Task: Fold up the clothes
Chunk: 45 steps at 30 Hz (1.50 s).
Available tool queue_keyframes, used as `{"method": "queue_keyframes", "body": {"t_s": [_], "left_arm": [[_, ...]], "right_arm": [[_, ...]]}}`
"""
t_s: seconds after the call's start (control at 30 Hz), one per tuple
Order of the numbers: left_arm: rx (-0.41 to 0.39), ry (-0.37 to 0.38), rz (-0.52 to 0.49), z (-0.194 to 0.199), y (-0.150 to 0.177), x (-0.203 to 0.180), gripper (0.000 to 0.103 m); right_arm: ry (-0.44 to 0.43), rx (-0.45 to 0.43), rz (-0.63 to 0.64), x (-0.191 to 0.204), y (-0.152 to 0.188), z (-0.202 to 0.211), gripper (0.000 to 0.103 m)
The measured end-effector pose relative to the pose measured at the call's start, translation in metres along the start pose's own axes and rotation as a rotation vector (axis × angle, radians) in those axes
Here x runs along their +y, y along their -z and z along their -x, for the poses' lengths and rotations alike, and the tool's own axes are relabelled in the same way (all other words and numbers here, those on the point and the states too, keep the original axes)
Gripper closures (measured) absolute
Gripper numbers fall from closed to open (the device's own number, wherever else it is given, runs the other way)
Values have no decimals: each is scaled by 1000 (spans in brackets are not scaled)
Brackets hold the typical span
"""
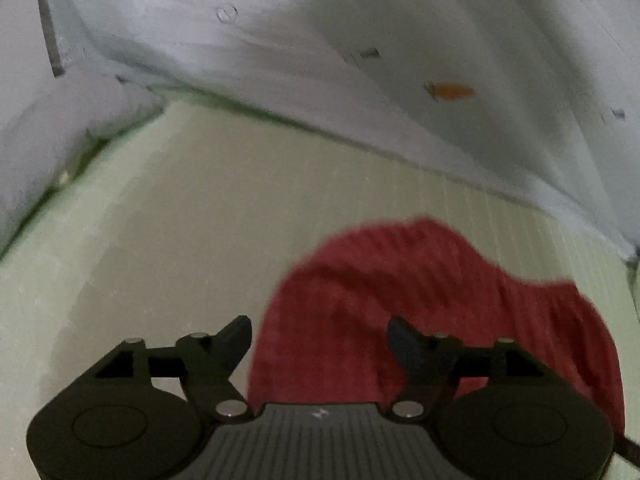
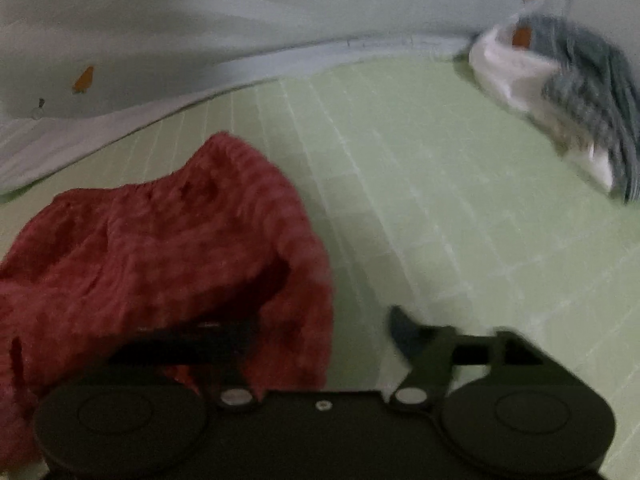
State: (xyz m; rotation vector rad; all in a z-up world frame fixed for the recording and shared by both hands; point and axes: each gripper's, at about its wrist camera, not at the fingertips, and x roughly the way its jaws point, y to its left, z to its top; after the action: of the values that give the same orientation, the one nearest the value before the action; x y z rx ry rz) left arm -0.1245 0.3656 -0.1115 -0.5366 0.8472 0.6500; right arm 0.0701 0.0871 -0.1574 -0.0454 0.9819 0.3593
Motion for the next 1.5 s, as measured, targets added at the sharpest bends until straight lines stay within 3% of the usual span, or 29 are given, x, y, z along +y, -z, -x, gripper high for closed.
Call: {"method": "queue_keyframes", "body": {"t_s": [0.1, 0.27, 0.43, 0.5, 0.57, 0.6, 0.63, 0.67, 0.83, 1.03, 1.2, 1.3, 1.33, 1.37, 1.5], "left_arm": [[35, 21, -11, 7, 26, -6, 19], [70, 33, -70, 22, 59, -21, 17], [61, 21, -87, 38, 80, -23, 16], [60, 9, -81, 44, 85, -20, 16], [56, -5, -62, 50, 89, -16, 16], [53, -9, -48, 53, 91, -13, 16], [50, -12, -33, 55, 93, -11, 16], [49, -15, -19, 57, 95, -9, 16], [36, -30, 28, 66, 103, -5, 16], [44, -39, 34, 65, 107, -3, 16], [51, -52, 35, 63, 110, 0, 16], [68, -59, 42, 60, 111, 3, 16], [73, -61, 44, 59, 112, 4, 16], [78, -63, 46, 58, 112, 5, 16], [111, -69, 59, 51, 117, 10, 16]], "right_arm": [[-47, 37, -15, -7, 12, 0, 0], [-108, 103, -17, -8, 32, 1, 0], [-91, 133, 34, -4, 43, 8, 4], [-109, 123, 45, -9, 47, 15, 19], [-142, 126, 45, -14, 47, 19, 59], [-163, 131, 40, -17, 47, 20, 70], [-184, 136, 36, -20, 47, 22, 93], [-203, 139, 29, -23, 48, 23, 101], [-207, 67, 14, -42, 46, 37, 102], [-8, -150, 115, -70, 17, 66, 102], [116, -210, 157, -80, 8, 71, 100], [151, -214, 167, -69, 18, 75, 85], [153, -214, 165, -65, 22, 76, 68], [150, -216, 164, -61, 26, 77, 60], [71, -219, 172, -39, 46, 83, 57]]}}
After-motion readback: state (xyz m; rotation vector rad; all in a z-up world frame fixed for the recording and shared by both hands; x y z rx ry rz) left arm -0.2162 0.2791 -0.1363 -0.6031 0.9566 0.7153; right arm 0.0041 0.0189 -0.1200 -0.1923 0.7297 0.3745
